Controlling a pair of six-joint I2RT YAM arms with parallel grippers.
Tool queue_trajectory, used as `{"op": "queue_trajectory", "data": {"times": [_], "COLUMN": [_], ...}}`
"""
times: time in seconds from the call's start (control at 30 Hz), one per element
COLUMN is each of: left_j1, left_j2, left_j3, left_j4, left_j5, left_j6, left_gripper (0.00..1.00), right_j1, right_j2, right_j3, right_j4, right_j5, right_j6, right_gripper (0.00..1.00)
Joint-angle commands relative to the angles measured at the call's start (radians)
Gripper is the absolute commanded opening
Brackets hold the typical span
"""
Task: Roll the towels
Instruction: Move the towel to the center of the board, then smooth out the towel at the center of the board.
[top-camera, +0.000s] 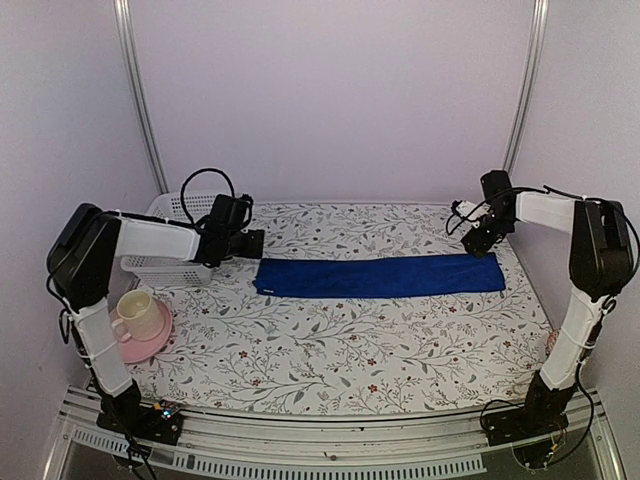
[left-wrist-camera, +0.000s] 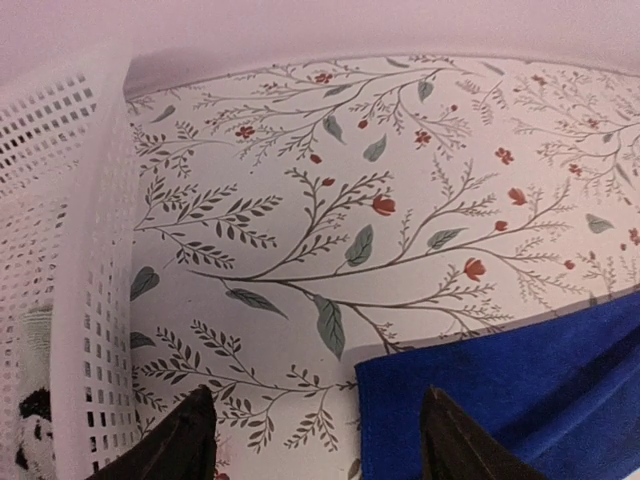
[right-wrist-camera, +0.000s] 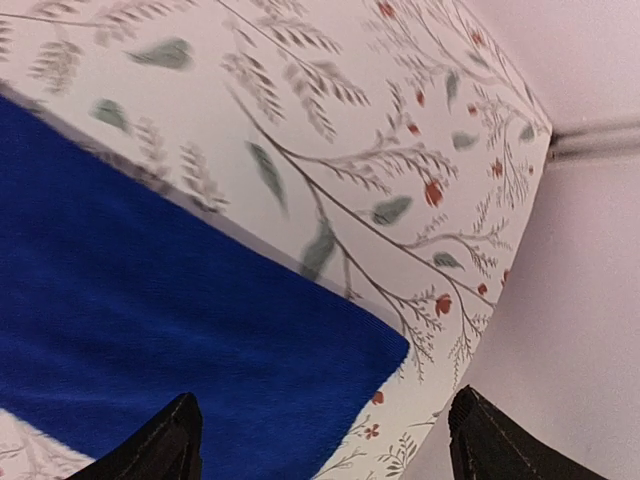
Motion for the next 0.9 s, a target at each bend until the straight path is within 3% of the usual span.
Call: {"op": "queue_trajectory", "data": {"times": [0.0,0.23,0.43,0.63,0.87], "left_j1": [-0.013,0.029,0.084,0.139,0.149], "left_j2": [-0.049,0.123,0.172,0.172,0.180], "left_j3": [-0.051,0.097,0.129,0.086,0.074], "left_j4": [0.016,-0.078,-0.108,-0.051,-0.036], "left_j5": [0.108,0.186,0.327,0.479,0.564], "left_j6": [0.007,0.003,-0.072,-0.141,-0.166], "left_gripper": [0.69,0.60,0.55,0.47,0.40], "right_j1": [0.122,0.330,0.452,0.496,0.498], "right_j2": [-0.117,-0.180,-0.136,-0.019,0.063], "right_j3": [-0.077,-0.195,-0.139,-0.037,-0.069], "right_j4": [-0.056,-0.085,-0.069,-0.055,0.005], "right_j5": [-0.137,-0.273,-0.297,-0.251,-0.161], "right_j6": [-0.037,-0.120,-0.126,-0.085,-0.032], "right_gripper": [0.84,0.73,0.67,0.64,0.59]}}
